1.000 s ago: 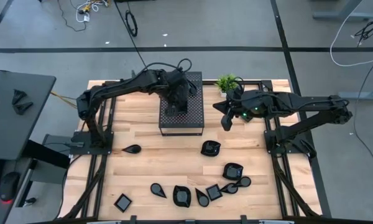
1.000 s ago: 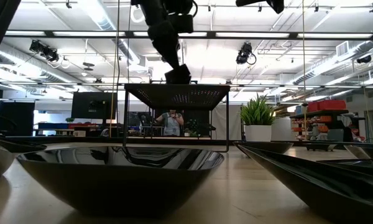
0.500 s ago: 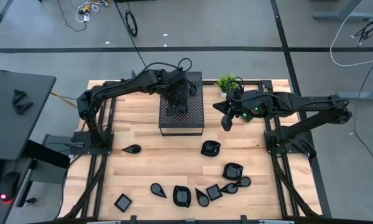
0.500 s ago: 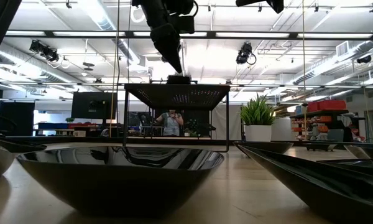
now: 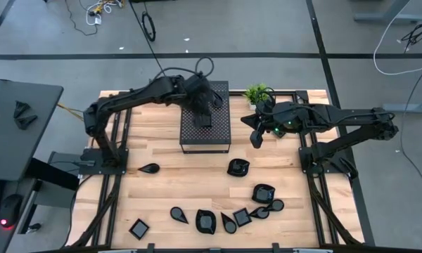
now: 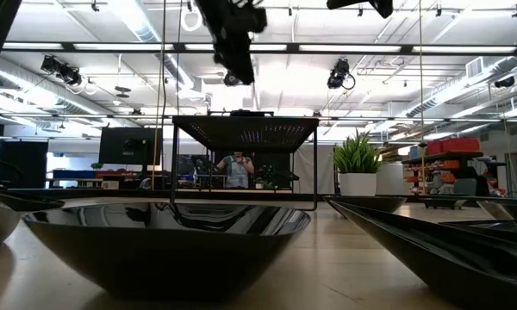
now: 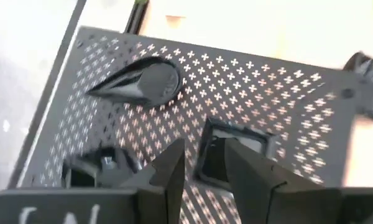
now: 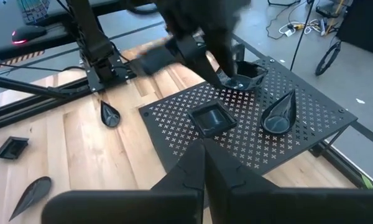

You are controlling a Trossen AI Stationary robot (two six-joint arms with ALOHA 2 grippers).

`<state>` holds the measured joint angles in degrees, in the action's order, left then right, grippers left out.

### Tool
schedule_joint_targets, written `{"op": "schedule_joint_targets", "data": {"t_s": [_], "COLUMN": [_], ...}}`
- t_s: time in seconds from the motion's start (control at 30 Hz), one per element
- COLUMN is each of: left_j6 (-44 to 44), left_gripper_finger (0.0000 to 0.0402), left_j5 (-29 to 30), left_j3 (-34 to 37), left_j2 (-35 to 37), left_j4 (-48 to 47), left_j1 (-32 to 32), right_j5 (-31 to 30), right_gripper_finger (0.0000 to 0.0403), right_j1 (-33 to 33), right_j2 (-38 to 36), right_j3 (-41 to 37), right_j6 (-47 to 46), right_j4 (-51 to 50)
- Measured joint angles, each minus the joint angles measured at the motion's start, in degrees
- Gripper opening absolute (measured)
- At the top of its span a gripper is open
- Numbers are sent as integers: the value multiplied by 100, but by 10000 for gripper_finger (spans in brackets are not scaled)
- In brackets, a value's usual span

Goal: Pick & Place Mini shaped plates
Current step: Stack the drop shaped plate on top of the drop shaped plates on the shelf

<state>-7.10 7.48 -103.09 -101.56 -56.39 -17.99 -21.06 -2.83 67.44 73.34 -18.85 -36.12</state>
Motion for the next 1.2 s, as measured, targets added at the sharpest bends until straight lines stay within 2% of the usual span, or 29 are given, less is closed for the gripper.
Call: {"op": "schedule_joint_targets", "data": {"t_s": [0.2,0.3,0.43,0.7,0.83,0.93,1.07,1.2], "left_j6": [712,1030,1645,3855,4788,5152,5255,5005], "left_gripper_finger": [103,90,75,60,60,60,60,60], "left_j5": [83,175,322,390,366,499,694,734], "left_j3": [15,352,1412,3732,4455,4837,5232,5409], "left_j2": [465,766,1393,2874,3257,3331,3342,3342], "left_j4": [-893,-1234,-1097,-328,-6,304,697,834], "left_j1": [188,307,630,1730,2406,2804,3126,3296], "right_j5": [-61,-59,-56,-8,501,1138,1879,2175], "right_gripper_finger": [6,7,7,7,9,25,64,106], "right_j1": [-2,0,0,-2,0,-39,-357,-940], "right_j2": [119,238,449,947,1027,1009,998,1211], "right_j3": [7,7,7,-55,-368,-594,-836,-1010], "right_j6": [135,136,135,-422,-1189,-1952,-2646,-2954], "right_j4": [-9,-39,-166,-352,-337,-375,-341,-26]}}
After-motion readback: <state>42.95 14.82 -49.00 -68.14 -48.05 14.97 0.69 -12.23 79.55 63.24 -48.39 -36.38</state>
